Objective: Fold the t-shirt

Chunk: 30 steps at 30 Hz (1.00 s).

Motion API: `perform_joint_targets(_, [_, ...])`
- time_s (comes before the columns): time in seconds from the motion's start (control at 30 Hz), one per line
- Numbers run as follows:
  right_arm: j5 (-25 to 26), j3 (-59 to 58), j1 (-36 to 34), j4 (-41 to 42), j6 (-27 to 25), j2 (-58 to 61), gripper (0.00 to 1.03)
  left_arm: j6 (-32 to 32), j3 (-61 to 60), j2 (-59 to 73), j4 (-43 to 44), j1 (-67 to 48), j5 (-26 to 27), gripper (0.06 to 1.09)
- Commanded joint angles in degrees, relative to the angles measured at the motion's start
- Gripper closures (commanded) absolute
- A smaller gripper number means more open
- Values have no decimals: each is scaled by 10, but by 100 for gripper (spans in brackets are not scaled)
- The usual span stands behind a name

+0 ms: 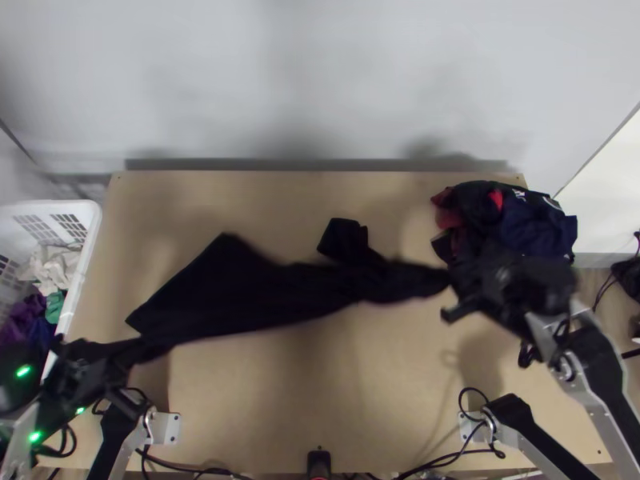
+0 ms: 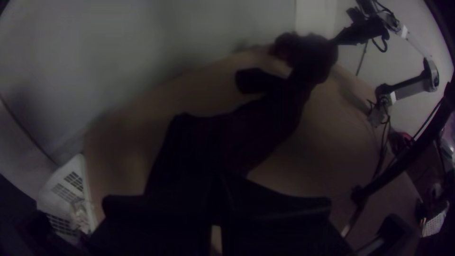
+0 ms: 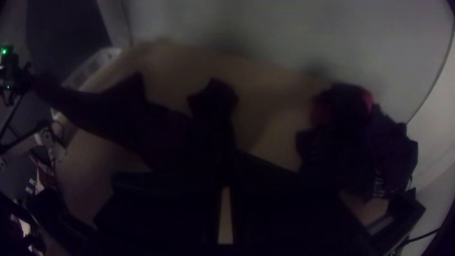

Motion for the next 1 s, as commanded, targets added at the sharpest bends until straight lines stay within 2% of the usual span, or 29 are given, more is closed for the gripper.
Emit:
perform_joint_targets(0.0, [-10, -94, 47, -52, -31, -20, 100, 43, -50, -6, -28, -9, 21, 104])
perform_joint_targets(0.1, [-10, -85, 46, -43, -32, 7, 100, 48, -57, 28, -7, -9, 57, 102])
perform_joint_targets(0.13, [-9, -83, 44, -32, -32, 11, 100, 50, -60, 36, 2, -9, 59, 95])
perform_joint_targets(0.17, [-9, -81, 39, -20, -31, 14, 100, 51, -62, 43, 14, -10, 61, 82])
perform_joint_targets(0.2, [-9, -80, 36, -10, -29, 22, 100, 52, -60, 48, 24, -15, 63, 77])
perform_joint_targets(0.23, [-9, -79, 37, -6, -30, 37, 100, 51, -55, 53, 31, -23, 65, 62])
perform_joint_targets(0.27, [-9, -79, 36, -5, -34, 47, 100, 49, -46, 57, 31, -33, 65, 31])
perform_joint_targets(0.3, [-9, -81, 34, -2, -36, 51, 100, 44, -34, 64, 25, -47, 65, 7])
perform_joint_targets(0.43, [-9, -79, 26, -2, -39, 51, 100, 62, 58, 91, -45, -66, 33, 10])
perform_joint_targets(0.57, [-9, -71, 25, -5, -41, 50, 100, 101, 132, 93, -57, -80, -62, 10])
perform_joint_targets(0.6, [-9, -68, 22, -4, -38, 49, 100, 103, 135, 95, -54, -76, -72, 10])
perform_joint_targets(0.7, [-10, -66, 8, 12, -21, 46, 100, 70, 101, 107, 3, -56, -65, 10])
perform_joint_targets(0.87, [-10, -60, 0, 30, 13, 44, 100, 69, -8, 181, 134, -69, -34, 11])
perform_joint_targets(0.97, [-10, -63, -1, 31, 12, 43, 100, 79, -47, 276, 139, -148, -23, 11])
